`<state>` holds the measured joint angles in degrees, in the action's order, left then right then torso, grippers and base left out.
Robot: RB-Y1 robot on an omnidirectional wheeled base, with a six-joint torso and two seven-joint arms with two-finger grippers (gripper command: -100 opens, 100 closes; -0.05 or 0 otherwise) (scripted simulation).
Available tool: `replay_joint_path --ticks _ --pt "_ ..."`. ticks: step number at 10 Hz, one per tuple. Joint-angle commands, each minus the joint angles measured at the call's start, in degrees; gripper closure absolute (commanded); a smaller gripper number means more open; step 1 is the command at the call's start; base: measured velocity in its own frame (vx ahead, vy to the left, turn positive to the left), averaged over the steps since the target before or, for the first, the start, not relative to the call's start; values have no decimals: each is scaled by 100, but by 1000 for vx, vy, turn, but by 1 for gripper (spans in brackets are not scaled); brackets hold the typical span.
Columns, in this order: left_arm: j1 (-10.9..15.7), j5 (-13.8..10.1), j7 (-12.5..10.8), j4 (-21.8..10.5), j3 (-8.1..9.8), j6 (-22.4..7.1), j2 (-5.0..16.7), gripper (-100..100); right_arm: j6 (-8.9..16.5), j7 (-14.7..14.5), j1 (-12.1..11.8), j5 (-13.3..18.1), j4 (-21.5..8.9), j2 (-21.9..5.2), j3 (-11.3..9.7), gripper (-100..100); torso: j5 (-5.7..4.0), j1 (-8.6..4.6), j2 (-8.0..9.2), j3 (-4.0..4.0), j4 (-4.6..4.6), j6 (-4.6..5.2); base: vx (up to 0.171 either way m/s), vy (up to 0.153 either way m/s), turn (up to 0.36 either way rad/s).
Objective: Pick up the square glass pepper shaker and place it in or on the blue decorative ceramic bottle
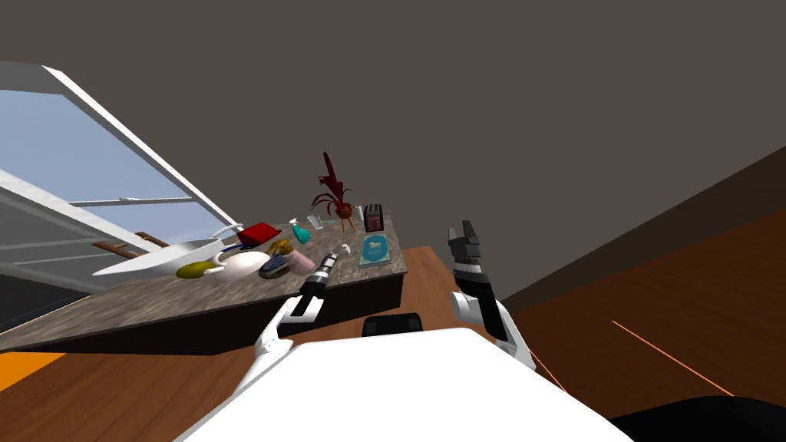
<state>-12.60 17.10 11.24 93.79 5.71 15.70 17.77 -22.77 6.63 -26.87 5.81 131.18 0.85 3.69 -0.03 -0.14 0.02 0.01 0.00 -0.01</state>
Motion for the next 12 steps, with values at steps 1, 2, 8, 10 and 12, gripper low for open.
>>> replay_joint_path --ticks 1,2,8,10,12 --pt "56 103 87 -202 25 -177 140 -100 0 0 0 0 0 0 0 0 0 0 0 0 0 0 -1 -58 -148" --pt "56 103 87 -202 25 -177 140 -100 0 0 0 0 0 0 0 0 -1 -4 1 0 0 -1 1 -40 -32" --pt "456 473 403 -1178 133 -665 637 -100 0 0 0 0 0 0 0 0 -2 -6 1 1 1 -2 3 -49 -111" --pt "567 575 490 -1456 163 -800 805 -100 0 0 0 0 0 0 0 0 -1 -1 1 1 0 -3 3 -43 -97" --pt "661 661 564 -1687 188 -914 962 -100 0 0 0 0 0 0 0 0 -1 0 4 2 1 -3 -1 -38 -87"
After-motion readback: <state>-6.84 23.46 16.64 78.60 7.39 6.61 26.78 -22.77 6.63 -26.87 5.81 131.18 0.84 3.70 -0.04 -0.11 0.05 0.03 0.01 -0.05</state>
